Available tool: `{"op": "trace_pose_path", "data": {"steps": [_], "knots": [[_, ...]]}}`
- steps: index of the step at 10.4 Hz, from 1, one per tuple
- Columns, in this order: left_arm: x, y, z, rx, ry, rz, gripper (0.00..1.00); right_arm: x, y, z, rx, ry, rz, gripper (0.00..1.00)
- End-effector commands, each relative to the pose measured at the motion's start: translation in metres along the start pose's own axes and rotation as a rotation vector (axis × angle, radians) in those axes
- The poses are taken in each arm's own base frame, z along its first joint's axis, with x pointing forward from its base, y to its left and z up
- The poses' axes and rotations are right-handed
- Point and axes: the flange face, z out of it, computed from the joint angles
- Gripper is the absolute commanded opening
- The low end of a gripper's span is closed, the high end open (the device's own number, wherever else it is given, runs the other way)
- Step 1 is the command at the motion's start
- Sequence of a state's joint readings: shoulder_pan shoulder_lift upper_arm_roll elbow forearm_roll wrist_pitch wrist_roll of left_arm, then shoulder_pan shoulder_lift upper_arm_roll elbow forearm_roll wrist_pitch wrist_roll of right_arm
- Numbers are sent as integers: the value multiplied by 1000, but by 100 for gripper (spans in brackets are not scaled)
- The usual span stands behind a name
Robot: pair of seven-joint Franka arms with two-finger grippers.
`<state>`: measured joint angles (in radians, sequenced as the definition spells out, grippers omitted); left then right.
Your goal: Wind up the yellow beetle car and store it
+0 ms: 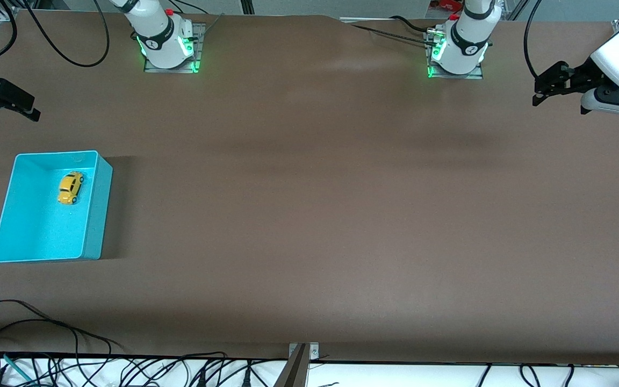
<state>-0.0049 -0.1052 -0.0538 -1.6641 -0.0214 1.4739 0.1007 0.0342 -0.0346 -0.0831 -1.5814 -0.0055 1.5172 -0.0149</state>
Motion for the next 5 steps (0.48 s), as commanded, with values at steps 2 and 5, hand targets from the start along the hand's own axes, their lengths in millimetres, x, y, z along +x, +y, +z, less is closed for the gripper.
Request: {"op": "trace_pose_path", "data": {"steps": [2,5], "knots": [[2,2,-6,-18,-2,-7,100,-8,1,-2,16,-8,-17,100],[2,2,-6,-18,-2,-7,100,-9,-4,-5,14,-4,-26,100]]}}
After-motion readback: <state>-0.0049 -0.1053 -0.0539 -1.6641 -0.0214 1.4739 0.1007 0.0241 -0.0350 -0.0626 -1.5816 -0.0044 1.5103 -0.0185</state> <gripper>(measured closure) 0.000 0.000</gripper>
